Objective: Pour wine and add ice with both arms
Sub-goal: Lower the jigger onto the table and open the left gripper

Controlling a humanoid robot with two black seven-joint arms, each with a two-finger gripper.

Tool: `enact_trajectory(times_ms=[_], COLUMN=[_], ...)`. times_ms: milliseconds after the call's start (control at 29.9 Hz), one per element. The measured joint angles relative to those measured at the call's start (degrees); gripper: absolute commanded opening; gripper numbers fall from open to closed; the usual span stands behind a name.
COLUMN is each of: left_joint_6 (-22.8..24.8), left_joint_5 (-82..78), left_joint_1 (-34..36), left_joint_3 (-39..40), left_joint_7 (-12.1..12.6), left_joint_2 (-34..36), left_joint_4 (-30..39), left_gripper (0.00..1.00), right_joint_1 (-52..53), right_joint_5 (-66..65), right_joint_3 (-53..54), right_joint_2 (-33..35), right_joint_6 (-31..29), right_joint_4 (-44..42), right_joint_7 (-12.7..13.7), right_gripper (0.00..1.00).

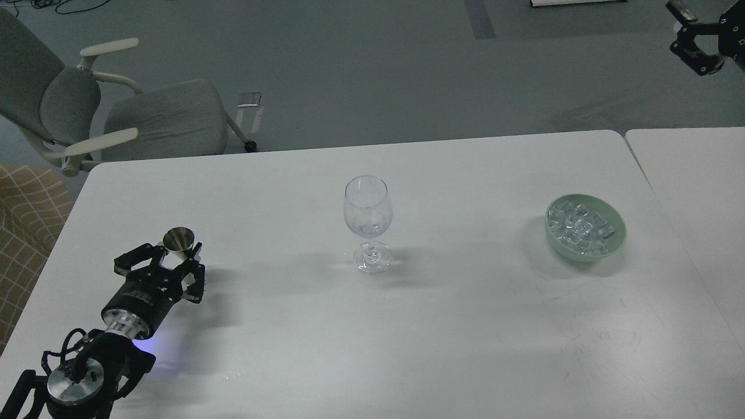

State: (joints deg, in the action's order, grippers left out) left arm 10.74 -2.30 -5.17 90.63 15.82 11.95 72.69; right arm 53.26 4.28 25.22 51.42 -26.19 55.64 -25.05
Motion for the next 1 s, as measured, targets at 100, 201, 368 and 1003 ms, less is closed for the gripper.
enact_trajectory(times_ms=[100,201,368,1003], left_joint_6=[-0.1,-0.2,-0.2,0.9], left_joint_5=[-0.1,-0.2,-0.2,0.1], left_joint_1=[0.2,0.3,0.3,-2.3], left_joint_3=[0.0,0.0,0.0,1.0], left_joint_7=[0.0,-0.1,-0.1,0.8], left_joint_2=[0.0,0.0,0.1,2.5], left_joint_4=[0.0,0.0,0.0,0.0], left_gripper=[0.60,0.74,0.97,0.98], right_joint_1=[0.0,0.0,0.0,0.0], right_joint_5=[0.0,0.0,0.0,0.0], right_joint_3=[0.0,0.0,0.0,0.0], right_joint_2=[0.0,0.0,0.0,0.0], right_joint_6=[0.0,0.0,0.0,0.0], right_joint_4=[0.0,0.0,0.0,0.0], right_joint_7=[0.0,0.0,0.0,0.0], right_gripper=[1.00,1.00,1.00,1.00])
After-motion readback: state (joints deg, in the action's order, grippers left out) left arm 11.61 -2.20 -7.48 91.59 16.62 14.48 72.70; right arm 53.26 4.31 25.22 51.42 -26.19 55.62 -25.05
